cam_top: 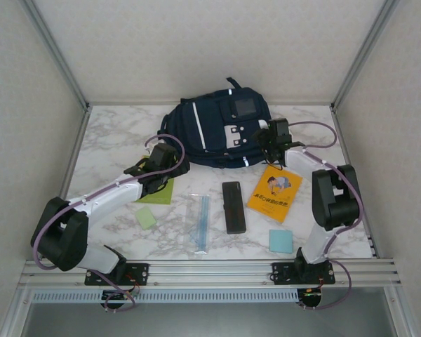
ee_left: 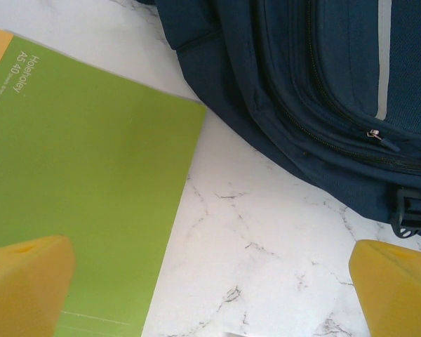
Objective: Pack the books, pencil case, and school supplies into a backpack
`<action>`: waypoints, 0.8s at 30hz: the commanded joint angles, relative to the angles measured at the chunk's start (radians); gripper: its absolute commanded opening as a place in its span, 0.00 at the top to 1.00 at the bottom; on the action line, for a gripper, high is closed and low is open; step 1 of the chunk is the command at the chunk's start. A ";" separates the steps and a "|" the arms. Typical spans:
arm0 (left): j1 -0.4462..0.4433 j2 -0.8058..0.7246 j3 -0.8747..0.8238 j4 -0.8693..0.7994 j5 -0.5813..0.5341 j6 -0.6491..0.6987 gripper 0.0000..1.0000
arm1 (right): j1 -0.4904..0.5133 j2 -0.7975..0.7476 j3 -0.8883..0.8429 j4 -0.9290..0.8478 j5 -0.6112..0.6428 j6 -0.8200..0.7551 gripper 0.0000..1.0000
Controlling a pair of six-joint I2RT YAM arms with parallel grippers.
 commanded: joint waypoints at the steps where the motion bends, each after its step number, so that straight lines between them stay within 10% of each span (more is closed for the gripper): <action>1: -0.012 -0.003 -0.015 -0.027 -0.013 -0.015 0.00 | -0.019 0.085 0.087 -0.055 0.055 -0.053 0.29; 7: -0.014 -0.005 -0.020 -0.026 -0.011 -0.016 0.00 | -0.033 0.261 0.241 -0.093 0.018 -0.090 0.45; 12: -0.015 -0.023 -0.023 -0.033 -0.008 -0.013 0.00 | -0.040 0.305 0.270 -0.039 -0.102 -0.102 1.00; 24: -0.053 -0.022 0.081 -0.036 0.182 0.032 0.03 | -0.040 0.039 0.336 -0.055 -0.309 -0.148 1.00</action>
